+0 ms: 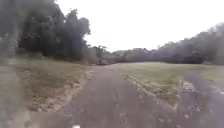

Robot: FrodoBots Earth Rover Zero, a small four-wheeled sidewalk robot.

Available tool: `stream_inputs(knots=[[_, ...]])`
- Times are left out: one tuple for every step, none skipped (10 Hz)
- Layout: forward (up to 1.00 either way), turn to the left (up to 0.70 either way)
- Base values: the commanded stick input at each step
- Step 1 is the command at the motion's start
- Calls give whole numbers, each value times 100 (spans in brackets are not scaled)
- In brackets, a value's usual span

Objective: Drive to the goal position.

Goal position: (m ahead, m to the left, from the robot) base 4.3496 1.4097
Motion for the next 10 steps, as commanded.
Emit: stream_inputs(knots=[[45,0],[45,0],[45,0],[45,0],[45,0],[45,0],[45,4],[45,27],[45,23],[45,13]])
